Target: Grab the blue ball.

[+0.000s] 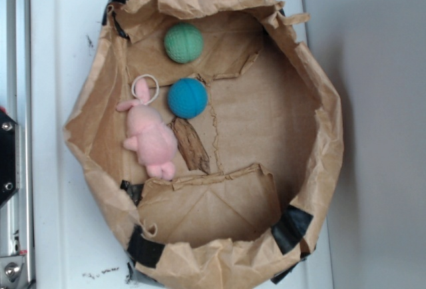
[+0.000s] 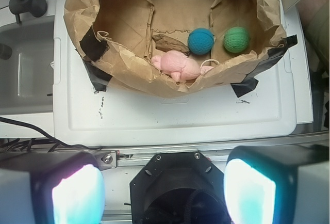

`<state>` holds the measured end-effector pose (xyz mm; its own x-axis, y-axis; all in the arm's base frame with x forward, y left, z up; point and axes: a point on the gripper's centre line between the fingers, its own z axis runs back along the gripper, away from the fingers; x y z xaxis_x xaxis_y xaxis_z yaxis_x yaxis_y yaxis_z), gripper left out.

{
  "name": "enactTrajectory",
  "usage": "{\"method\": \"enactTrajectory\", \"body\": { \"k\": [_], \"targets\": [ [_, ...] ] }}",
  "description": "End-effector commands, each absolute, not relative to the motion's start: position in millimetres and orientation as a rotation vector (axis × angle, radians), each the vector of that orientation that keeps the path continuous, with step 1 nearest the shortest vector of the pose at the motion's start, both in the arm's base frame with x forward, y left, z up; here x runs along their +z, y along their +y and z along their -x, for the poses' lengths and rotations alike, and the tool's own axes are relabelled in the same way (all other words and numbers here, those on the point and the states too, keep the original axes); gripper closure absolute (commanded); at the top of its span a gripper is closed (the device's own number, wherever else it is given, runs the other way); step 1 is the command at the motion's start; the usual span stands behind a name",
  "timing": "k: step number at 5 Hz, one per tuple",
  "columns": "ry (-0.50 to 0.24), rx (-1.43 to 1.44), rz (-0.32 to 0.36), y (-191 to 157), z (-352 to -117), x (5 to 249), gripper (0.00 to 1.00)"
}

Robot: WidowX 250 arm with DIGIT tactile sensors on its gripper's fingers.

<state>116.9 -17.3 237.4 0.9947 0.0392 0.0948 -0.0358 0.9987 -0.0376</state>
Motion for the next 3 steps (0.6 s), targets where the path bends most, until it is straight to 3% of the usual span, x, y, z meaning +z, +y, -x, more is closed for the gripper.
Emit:
{"method": "enactTrajectory", "body": {
  "k": [1, 2, 3],
  "targets": [
    [-0.096, 0.038, 0.036, -17, -117, 237, 0.00],
    [-0.082, 0.125, 0.016, -17, -159, 219, 0.00],
    [-0.062, 0.200, 0.030, -2, -179, 212, 0.00]
  ]
}}
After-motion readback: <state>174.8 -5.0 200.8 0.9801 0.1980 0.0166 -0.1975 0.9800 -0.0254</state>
